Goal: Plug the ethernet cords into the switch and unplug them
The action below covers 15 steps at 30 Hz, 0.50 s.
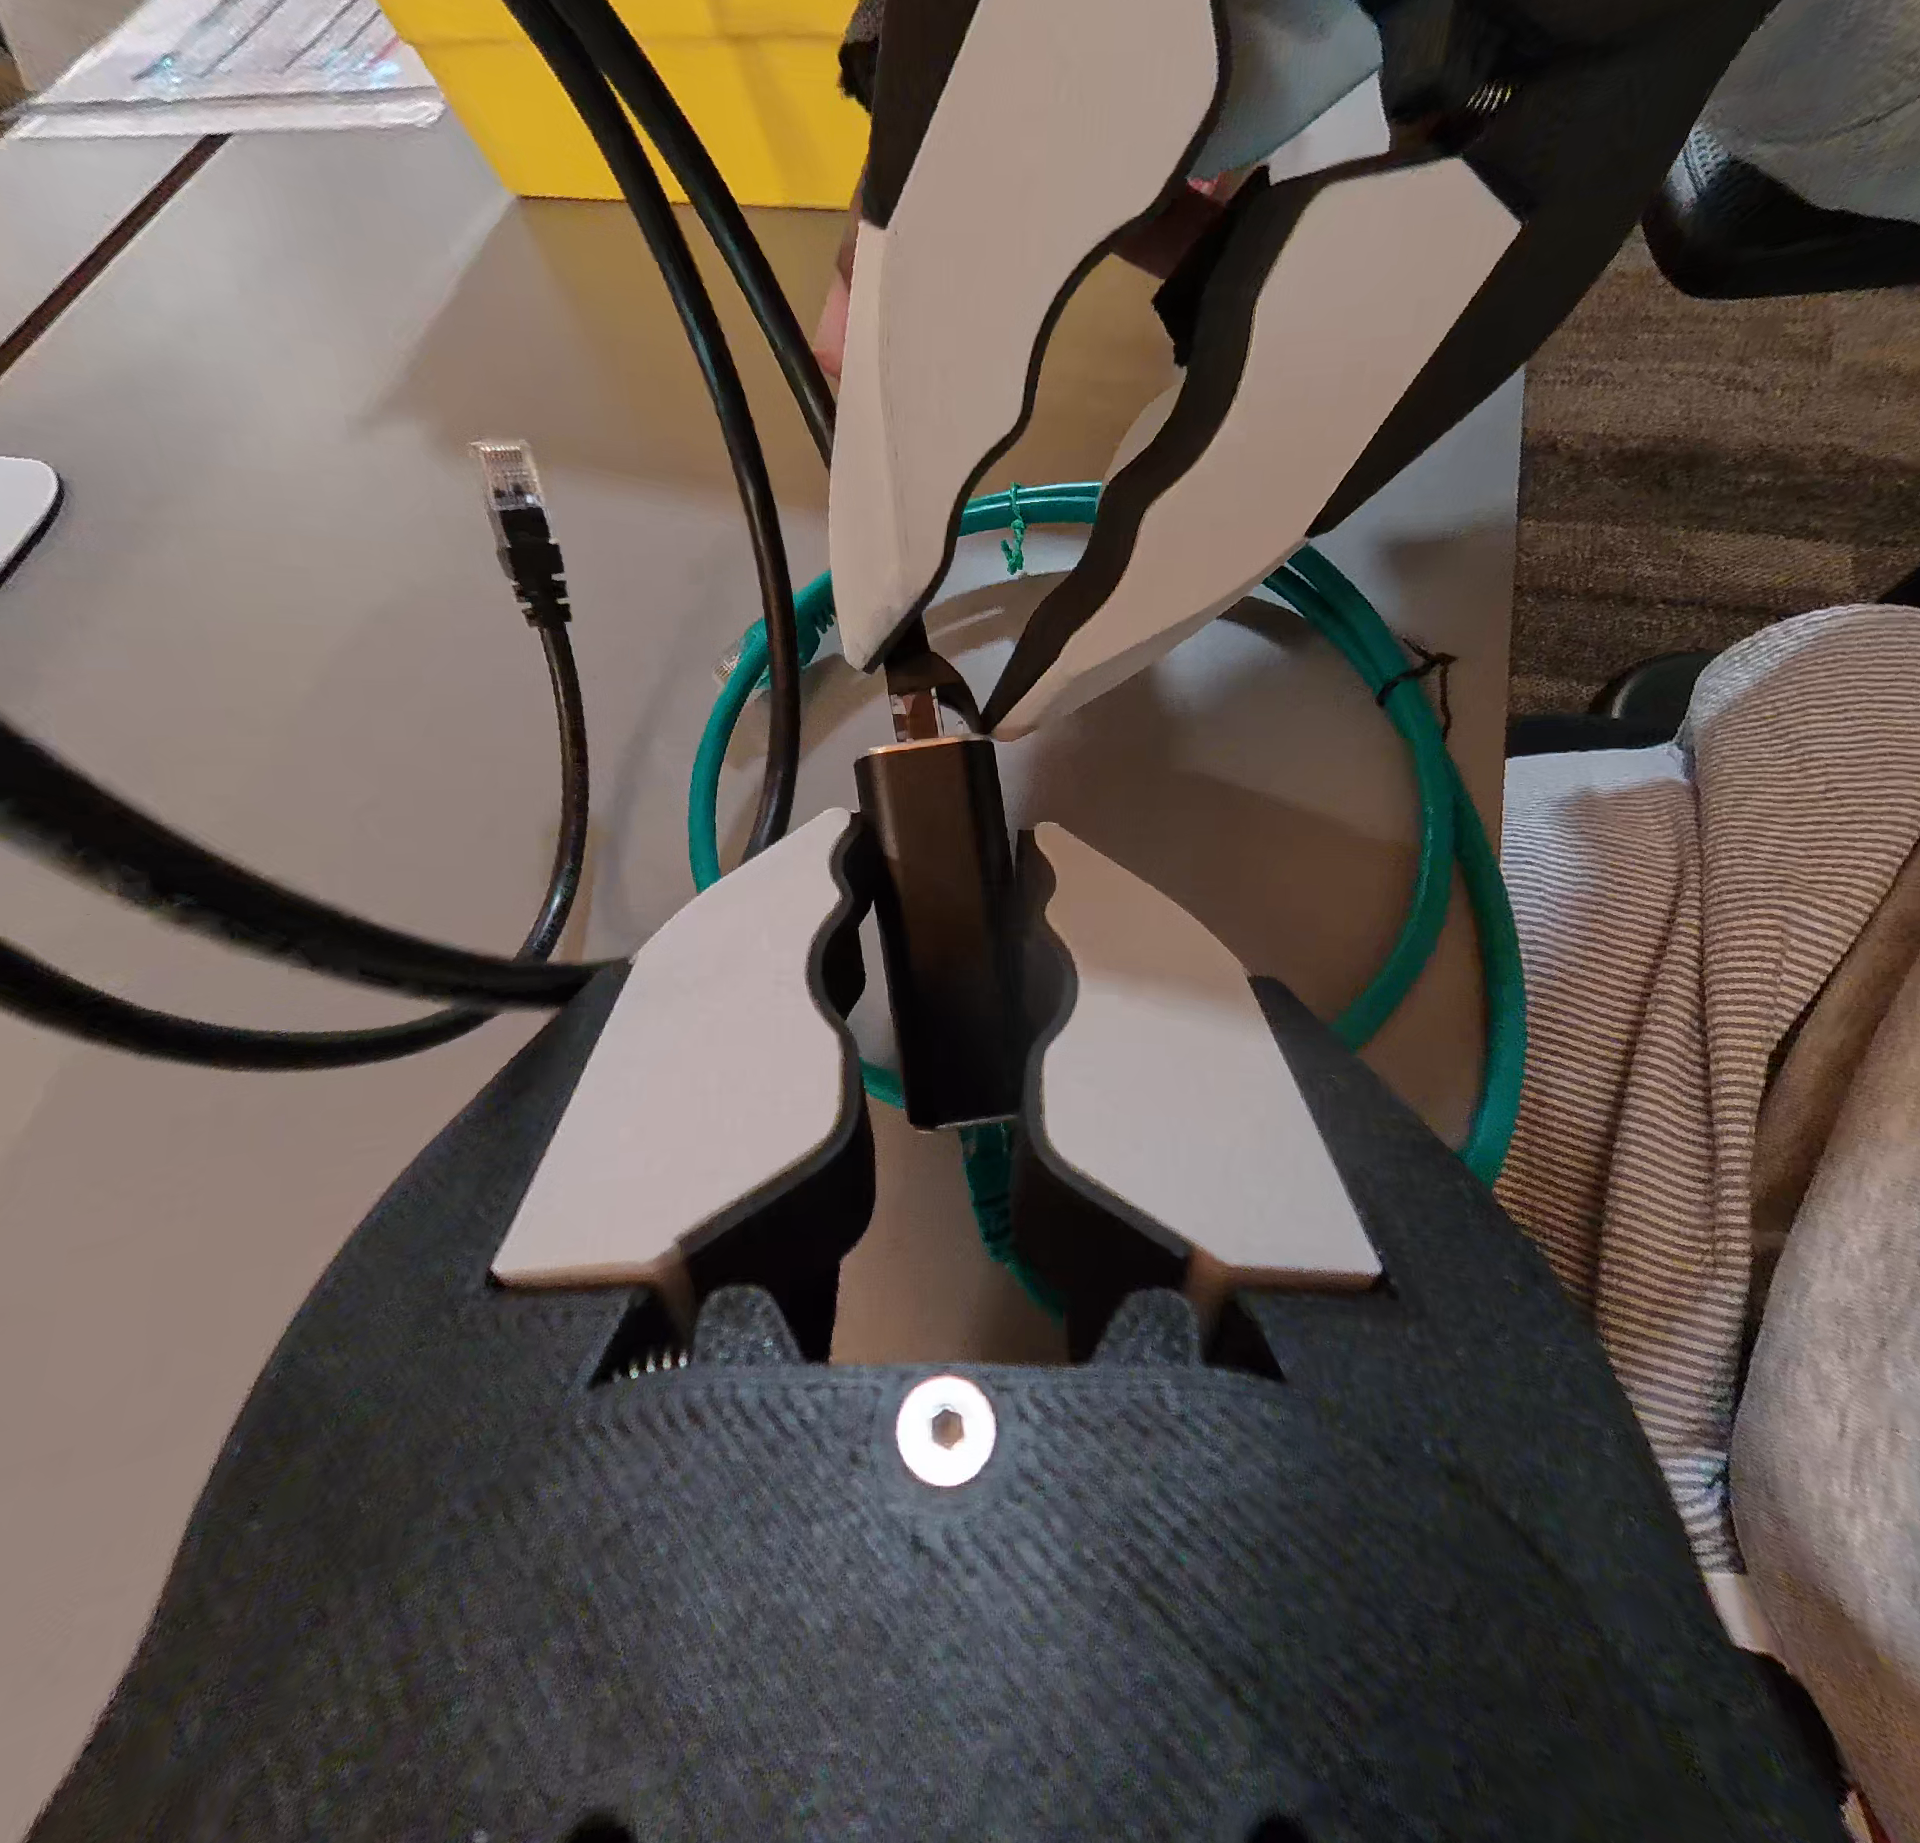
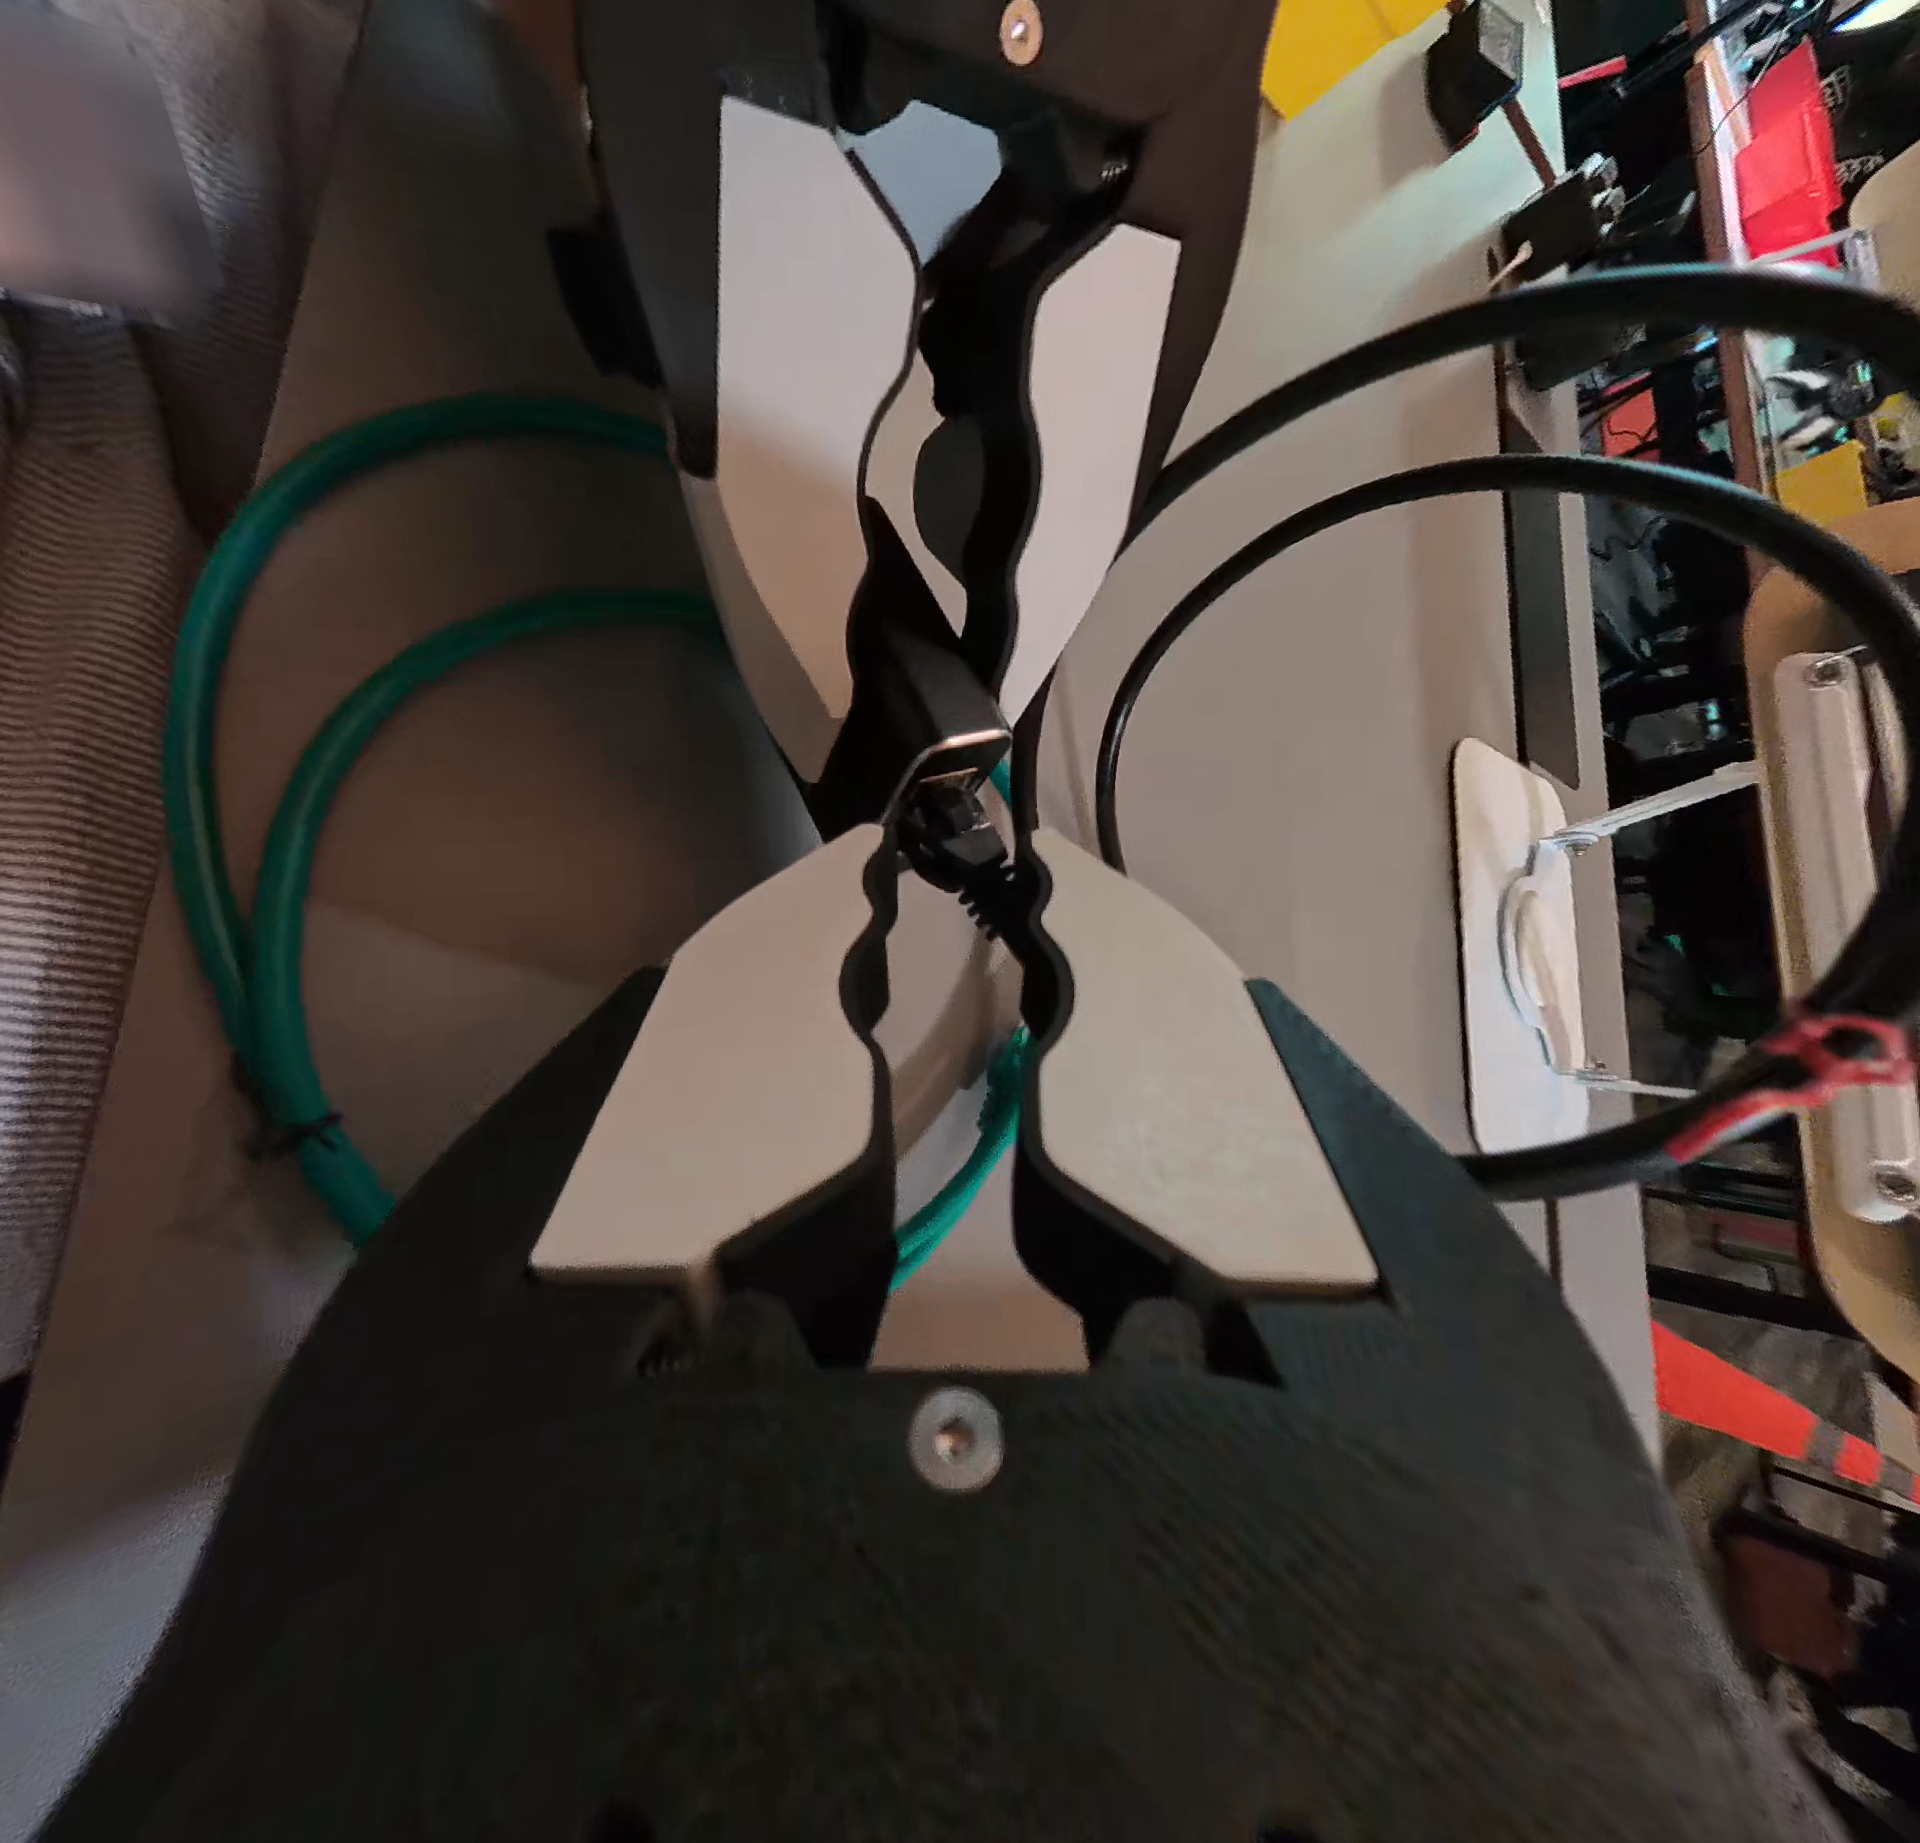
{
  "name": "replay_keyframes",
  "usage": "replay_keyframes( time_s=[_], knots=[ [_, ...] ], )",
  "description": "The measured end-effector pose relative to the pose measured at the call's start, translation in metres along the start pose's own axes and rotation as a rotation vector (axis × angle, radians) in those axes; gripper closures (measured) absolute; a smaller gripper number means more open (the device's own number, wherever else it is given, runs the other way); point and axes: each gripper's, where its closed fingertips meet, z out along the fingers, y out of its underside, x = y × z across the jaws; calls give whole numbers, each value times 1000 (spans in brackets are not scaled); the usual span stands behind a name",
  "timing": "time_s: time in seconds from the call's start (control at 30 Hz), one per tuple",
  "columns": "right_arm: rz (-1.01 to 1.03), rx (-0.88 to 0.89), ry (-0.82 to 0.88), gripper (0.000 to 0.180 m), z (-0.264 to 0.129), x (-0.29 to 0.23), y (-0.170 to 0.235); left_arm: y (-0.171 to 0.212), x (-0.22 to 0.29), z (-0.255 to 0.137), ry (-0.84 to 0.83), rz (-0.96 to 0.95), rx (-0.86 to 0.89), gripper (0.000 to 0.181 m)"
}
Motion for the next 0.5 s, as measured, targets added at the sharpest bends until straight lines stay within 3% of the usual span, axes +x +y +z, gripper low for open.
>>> replay_keyframes(
  time_s=[0.23, 0.5],
  knots=[
    [-51, -69, -22, 162, 9, -10, 7, 6, 0, 5, -22, 43, -39, 155],
    [56, 7, -74, 162, 12, -13, 7, 7, 2, 4, 37, 4, -20, 155]
  ],
)
